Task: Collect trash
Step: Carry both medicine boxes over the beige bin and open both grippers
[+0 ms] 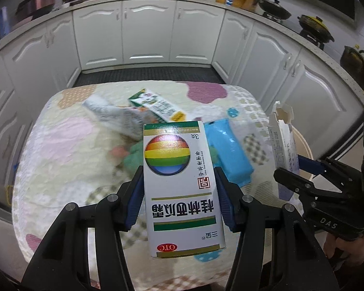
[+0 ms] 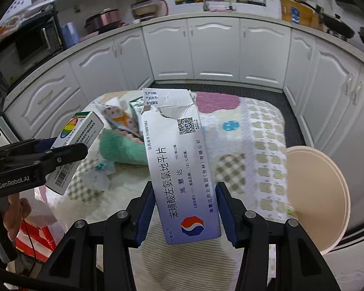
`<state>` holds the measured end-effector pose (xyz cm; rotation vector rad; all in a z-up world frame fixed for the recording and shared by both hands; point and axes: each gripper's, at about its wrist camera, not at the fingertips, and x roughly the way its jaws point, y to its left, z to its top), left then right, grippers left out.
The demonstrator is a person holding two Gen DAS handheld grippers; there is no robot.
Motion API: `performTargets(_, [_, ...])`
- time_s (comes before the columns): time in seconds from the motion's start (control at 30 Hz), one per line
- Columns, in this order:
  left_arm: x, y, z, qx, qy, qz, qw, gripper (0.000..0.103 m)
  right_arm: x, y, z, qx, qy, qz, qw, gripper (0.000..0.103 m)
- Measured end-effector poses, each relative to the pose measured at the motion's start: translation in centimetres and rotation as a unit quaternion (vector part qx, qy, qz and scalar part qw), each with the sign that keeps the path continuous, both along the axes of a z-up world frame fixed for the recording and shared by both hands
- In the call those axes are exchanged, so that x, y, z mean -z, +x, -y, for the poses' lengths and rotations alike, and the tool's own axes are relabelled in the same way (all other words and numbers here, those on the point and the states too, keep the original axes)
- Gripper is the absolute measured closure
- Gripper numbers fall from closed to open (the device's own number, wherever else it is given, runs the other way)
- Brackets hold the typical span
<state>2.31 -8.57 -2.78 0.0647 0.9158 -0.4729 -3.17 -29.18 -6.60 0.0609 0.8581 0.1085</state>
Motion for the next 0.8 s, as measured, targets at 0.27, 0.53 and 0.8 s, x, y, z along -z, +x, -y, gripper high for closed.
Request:
performTargets(0.27, [0.1, -0.3, 2.8, 0.017, -0.001, 0.001, 0.9998, 0.05, 0.0, -0.5, 2.2, 0.025, 0.004, 0.0, 1.0, 0.055])
performTargets(0.53, [0.0, -0.4, 4.3, 0.025, 0.002, 0.007, 0.9997, 0.05, -0.1, -0.8, 3.7, 0.039, 0.003, 0.0, 0.999, 0.055])
performTargets(0.8, [0.0, -0.5, 6.7, 0.039, 0.006, 0.013, 0.9991, 0.051, -0.1, -1.3, 5.2, 0.055, 0.004, -0.002, 0.998, 0.055])
